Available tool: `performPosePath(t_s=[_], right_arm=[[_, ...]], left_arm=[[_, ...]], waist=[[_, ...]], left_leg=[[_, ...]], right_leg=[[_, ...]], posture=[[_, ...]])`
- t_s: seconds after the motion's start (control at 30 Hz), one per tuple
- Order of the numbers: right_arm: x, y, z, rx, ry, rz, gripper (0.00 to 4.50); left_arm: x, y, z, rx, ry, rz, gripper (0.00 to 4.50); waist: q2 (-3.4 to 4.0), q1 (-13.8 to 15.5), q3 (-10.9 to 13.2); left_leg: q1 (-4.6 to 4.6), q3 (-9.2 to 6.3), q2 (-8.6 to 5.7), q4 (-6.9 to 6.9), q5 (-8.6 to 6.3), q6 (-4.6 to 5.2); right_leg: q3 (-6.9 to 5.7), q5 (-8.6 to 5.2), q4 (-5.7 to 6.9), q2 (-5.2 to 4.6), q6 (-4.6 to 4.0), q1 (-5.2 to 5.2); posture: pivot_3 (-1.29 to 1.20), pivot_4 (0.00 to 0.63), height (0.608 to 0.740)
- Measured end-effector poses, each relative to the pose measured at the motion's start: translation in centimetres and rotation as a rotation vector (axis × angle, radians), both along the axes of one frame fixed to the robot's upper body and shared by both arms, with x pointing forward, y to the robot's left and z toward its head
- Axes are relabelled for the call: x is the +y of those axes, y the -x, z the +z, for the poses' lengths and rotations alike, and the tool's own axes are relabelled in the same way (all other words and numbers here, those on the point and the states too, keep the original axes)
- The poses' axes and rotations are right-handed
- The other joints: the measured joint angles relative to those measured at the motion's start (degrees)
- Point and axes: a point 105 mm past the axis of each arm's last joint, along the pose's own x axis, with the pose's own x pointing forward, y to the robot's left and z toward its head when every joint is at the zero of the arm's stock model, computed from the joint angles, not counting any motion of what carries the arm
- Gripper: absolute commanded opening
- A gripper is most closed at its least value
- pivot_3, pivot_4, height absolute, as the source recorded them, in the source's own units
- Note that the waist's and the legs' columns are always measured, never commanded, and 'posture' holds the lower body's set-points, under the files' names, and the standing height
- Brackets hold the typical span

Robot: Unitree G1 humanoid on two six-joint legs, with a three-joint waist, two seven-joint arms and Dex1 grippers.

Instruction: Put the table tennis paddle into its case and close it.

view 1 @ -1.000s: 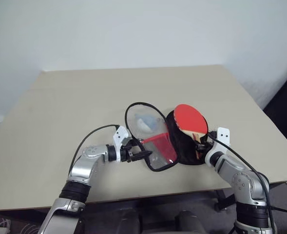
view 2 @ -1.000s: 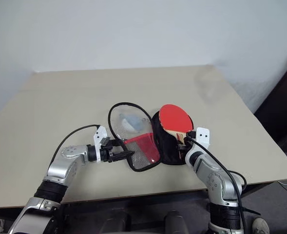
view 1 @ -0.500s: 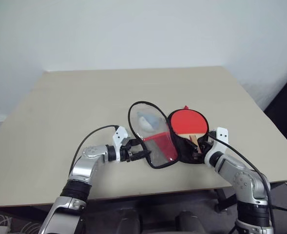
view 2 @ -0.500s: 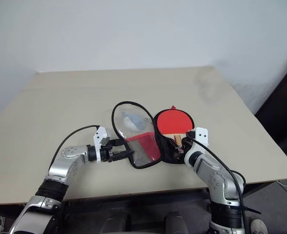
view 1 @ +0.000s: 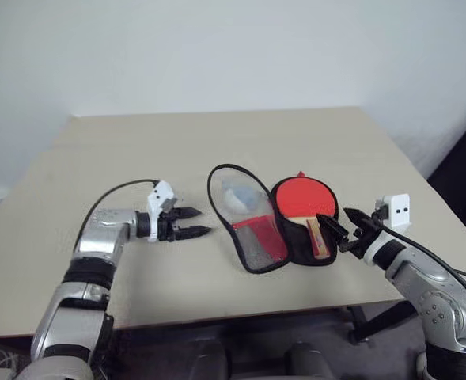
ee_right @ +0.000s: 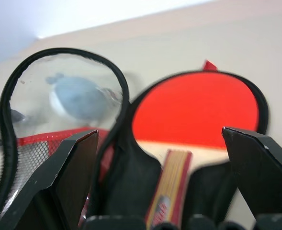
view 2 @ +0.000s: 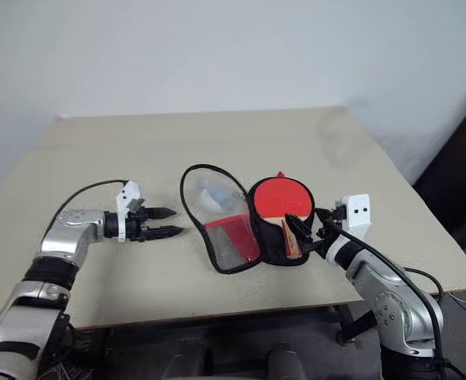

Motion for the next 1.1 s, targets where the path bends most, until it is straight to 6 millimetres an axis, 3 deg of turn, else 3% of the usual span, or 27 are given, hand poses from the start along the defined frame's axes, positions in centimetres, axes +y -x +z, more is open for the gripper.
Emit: performPosePath(t_s=[0.07, 0.13, 0.27, 0.5, 0.63, 0.8, 0.93, 1.1], right_arm=[[-0.2, -0.1, 0.1, -0.009, 0.005, -0.014, 4.46], [-0.4, -0.3, -0.1, -0.006, 0.009, -0.032, 4.46], [-0.8, -0.9, -0.2, -0.008, 0.007, -0.07, 4.46], [-2.9, -1.8, -0.2, -0.009, -0.019, -0.199, 4.46], [-4.5, -2.8, -0.2, -0.007, -0.056, -0.331, 4.46], [-5.5, -3.1, -0.6, -0.006, -0.09, -0.423, 4.46], [-6.9, -3.7, -0.4, -0.025, -0.124, -0.522, 4.46], [-8.6, -3.8, -0.1, -0.061, -0.146, -0.608, 4.46]], left_arm=[[0.3, 0.0, -0.9, 0.004, -0.035, -0.001, 3.58], [-0.6, 0.0, -1.7, 0.007, -0.033, -0.024, 3.58], [-4.4, 0.2, -2.7, 0.009, 0.038, -0.097, 3.58], [-8.9, -0.7, -2.2, -0.103, 0.128, -0.09, 3.58], [-12.8, -1.0, -0.2, -0.17, 0.235, -0.101, 3.58], [-15.1, -0.2, 1.2, -0.144, 0.307, -0.142, 3.58], [-16.5, 0.3, 0.6, -0.001, 0.343, -0.122, 3.58], [-16.8, 0.7, -0.4, 0.118, 0.311, -0.1, 3.58]], waist=[[-0.04, 0.35, 0.0], [-0.04, 0.91, 0.0], [-0.09, 1.15, -0.01], [-0.08, 0.98, -0.02], [-0.08, 1.07, -0.02], [-0.02, 0.87, -0.04], [-0.01, 0.88, -0.03], [0.01, 0.86, -0.04]], left_leg=[[-0.01, 0.0, 0.0, 0.02, 0.0, 0.0], [-0.02, 0.0, 0.0, 0.02, 0.0, 0.0], [-0.07, 0.02, 0.0, 0.07, 0.01, 0.01], [-0.07, 0.01, 0.0, 0.1, 0.06, 0.09], [-0.07, 0.01, -0.02, 0.19, 0.07, 0.11], [-0.06, 0.03, -0.02, 0.17, 0.08, 0.12], [-0.05, 0.01, -0.02, 0.2, 0.12, 0.19], [-0.05, 0.01, -0.03, 0.2, 0.12, 0.19]], right_leg=[[0.0, 0.0, 0.0, 0.0, 0.0, 0.0], [0.0, 0.0, 0.01, 0.0, 0.0, -0.01], [0.0, 0.01, 0.06, 0.0, 0.01, 0.06], [0.02, 0.13, 0.08, 0.01, 0.19, 0.08], [0.03, 0.18, 0.08, 0.01, 0.23, 0.14], [0.09, 0.18, 0.08, 0.03, 0.24, 0.13], [0.09, 0.21, 0.08, 0.04, 0.24, 0.14], [0.09, 0.21, 0.08, 0.04, 0.24, 0.15]], posture=[[0.0, 0.0, 0.74], [0.0, 0.0, 0.74], [0.0, 0.0, 0.74], [0.0, 0.0, 0.74], [0.0, 0.0, 0.74], [0.0, 0.0, 0.74], [0.0, 0.0, 0.74], [0.0, 0.0, 0.74]])
